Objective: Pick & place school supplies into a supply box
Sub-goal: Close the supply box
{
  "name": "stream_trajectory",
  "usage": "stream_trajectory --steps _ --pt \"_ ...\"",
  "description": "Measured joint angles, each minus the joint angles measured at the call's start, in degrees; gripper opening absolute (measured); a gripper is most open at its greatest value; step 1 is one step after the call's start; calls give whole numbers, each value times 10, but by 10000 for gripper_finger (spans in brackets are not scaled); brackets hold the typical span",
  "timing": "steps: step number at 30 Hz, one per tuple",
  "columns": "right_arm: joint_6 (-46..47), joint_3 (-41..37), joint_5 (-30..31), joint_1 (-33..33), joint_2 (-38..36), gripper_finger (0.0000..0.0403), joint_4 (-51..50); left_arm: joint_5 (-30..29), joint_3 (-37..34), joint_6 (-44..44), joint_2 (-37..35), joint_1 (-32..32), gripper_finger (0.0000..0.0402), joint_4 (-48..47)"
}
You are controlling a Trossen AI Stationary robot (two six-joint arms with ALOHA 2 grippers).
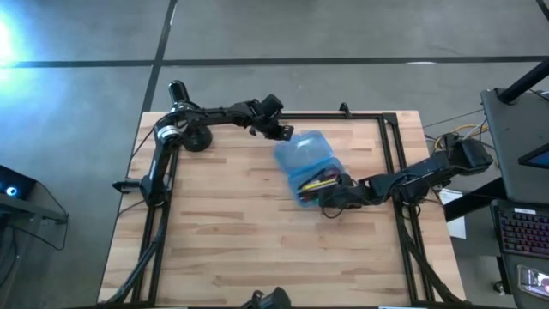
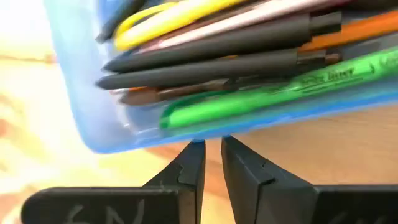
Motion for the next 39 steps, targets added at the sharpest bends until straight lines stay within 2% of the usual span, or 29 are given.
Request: stream_trajectory --steps 3,7,11,14,18,21,25,32,39 --pt "-14 0 -5 6 -28 47 -11 -1 -10 1 0 -1 23 6" --pt "-14 0 -6 15 -80 47 -74 -8 -23 6 0 -1 23 8" --pt "-49 3 35 21 -139 47 -86 -50 -41 20 0 -1 23 8" --pt "-93 14 44 -3 -153 47 -78 -51 -66 18 0 1 23 26" --pt "-146 14 5 -61 -113 47 -67 -51 -94 3 0 3 23 59" --pt "-193 14 -28 -98 -70 47 -15 -50 -104 -2 0 4 23 71" --pt "-233 31 -41 -126 -16 47 9 -33 -105 -5 4 6 23 78" --pt "-253 38 -57 -137 37 47 4 -10 -101 -14 6 6 23 80" --pt "-258 39 -55 -137 47 47 0 4 -101 -17 3 8 23 78"
